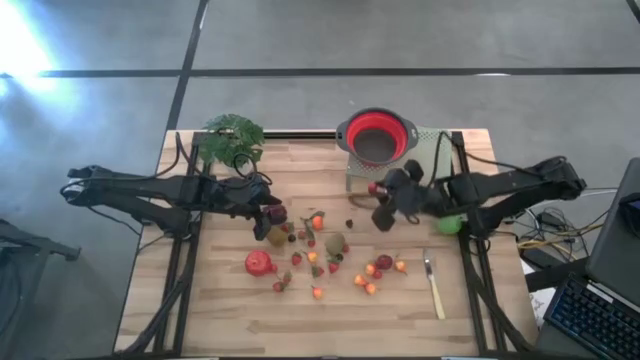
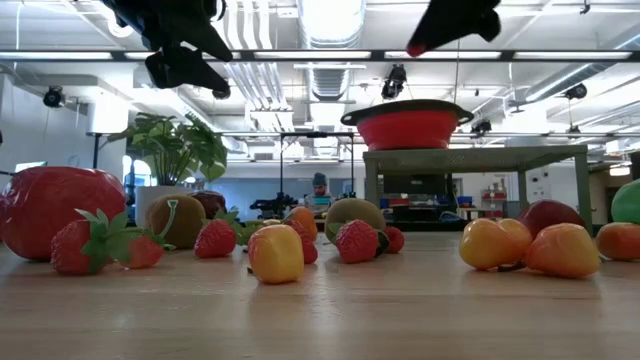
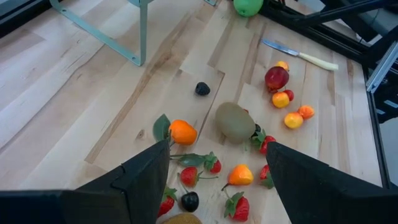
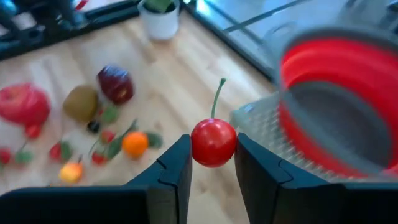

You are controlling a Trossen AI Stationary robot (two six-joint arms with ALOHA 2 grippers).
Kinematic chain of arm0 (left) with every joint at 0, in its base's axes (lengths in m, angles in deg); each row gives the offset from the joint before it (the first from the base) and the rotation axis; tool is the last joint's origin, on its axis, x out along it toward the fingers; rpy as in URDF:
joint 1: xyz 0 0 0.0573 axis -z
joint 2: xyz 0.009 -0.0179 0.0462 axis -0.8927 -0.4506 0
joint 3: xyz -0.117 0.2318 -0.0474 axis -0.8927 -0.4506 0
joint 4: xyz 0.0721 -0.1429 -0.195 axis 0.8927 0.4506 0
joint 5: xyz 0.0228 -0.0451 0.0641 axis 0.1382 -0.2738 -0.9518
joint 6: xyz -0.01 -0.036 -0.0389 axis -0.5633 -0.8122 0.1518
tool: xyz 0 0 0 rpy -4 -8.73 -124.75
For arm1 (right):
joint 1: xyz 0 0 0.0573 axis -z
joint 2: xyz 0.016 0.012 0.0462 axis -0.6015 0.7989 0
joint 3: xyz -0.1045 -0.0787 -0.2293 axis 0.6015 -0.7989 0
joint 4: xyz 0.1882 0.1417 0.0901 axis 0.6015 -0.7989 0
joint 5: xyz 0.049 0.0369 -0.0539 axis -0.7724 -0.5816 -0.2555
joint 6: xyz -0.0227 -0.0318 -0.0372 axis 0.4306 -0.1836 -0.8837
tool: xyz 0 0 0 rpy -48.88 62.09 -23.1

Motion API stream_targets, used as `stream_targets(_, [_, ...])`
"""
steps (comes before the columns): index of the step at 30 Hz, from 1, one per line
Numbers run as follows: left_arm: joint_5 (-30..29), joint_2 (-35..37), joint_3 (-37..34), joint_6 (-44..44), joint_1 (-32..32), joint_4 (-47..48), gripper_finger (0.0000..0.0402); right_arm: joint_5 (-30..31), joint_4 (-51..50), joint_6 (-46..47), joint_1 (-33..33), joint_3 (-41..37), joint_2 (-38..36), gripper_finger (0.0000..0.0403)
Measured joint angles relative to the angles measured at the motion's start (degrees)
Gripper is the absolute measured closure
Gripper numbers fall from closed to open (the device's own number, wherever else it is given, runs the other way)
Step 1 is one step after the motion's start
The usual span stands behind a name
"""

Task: Pick & Place Fruit
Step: Put the red cherry into strainer bowl on the shelf

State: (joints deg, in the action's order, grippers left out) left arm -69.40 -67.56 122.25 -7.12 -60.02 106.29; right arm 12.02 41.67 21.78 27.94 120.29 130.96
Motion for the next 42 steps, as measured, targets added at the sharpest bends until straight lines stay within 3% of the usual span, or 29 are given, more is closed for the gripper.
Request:
stream_targets(4, [0.0, 0.0, 0.0, 0.0, 0.0, 0.0, 0.0128, -1.5, 0.0, -4.4, 5.4, 3.2, 0.6, 0.0300])
stream_targets(12, [0.0, 0.0, 0.0, 0.0, 0.0, 0.0, 0.0128, -10.0, -1.3, -10.2, 18.0, 7.9, 4.6, 0.0303])
stream_targets(21, [0.0, 0.0, 0.0, 0.0, 0.0, 0.0, 0.0128, -15.2, -1.6, -15.7, 28.1, 12.1, 11.2, 0.0302])
stream_targets(32, [0.0, 0.0, 0.0, 0.0, 0.0, 0.0, 0.0128, -15.7, -3.5, -17.9, 34.6, 15.6, 18.2, 0.0296])
stream_targets(42, [0.0, 0.0, 0.0, 0.0, 0.0, 0.0, 0.0128, -17.2, -6.9, -17.9, 36.7, 16.0, 23.1, 0.0299])
